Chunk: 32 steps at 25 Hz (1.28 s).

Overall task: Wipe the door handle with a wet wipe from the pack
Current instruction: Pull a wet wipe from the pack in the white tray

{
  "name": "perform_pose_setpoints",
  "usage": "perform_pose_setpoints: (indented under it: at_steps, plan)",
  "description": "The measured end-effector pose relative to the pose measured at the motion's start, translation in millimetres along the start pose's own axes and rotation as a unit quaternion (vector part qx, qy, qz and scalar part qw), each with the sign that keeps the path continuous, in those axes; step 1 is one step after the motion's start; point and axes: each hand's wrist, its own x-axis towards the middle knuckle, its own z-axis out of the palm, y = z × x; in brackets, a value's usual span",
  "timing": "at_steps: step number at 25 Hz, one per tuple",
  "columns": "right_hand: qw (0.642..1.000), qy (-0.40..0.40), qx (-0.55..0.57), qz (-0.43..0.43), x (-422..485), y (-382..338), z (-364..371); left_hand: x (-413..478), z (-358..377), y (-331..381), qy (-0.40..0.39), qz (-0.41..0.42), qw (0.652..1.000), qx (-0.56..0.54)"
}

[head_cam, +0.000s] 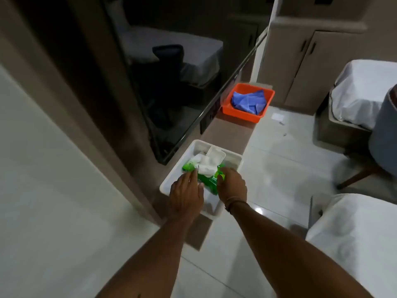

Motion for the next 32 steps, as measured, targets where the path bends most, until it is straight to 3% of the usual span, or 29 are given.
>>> perform_pose_setpoints:
  at_steps: [2,5,9,12,21,27,29,32]
  plan:
    - [0.999,-0.012,-0.003,0.039,40,9,13,41,23,5,-0.067,-0.079,0.992,-0.072]
    - [0.997,-0.038,-0.026,0.065,87,18,38,101,50,6,-0.058,-0.176,0.977,-0.103]
    - [0.998,-0.024,-0.064,-0.007,110,12,65,144,72,3,-0.083,-0.281,0.949,-0.119]
    - [0.991,-0.022,-0.115,-0.063,118,9,76,158,79,3,-0.129,-0.314,0.931,-0.132]
    - [0.965,-0.053,-0.204,-0.155,123,22,86,149,82,1,-0.147,-0.255,0.944,-0.151]
    - [0.962,0.007,-0.200,-0.188,128,32,85,151,95,5,-0.098,-0.196,0.966,-0.134]
    - [0.963,0.040,-0.158,-0.214,123,27,70,141,84,2,-0.082,-0.156,0.966,-0.189]
    - [0.974,-0.020,0.018,-0.224,107,11,30,107,45,2,-0.031,-0.153,0.926,-0.344]
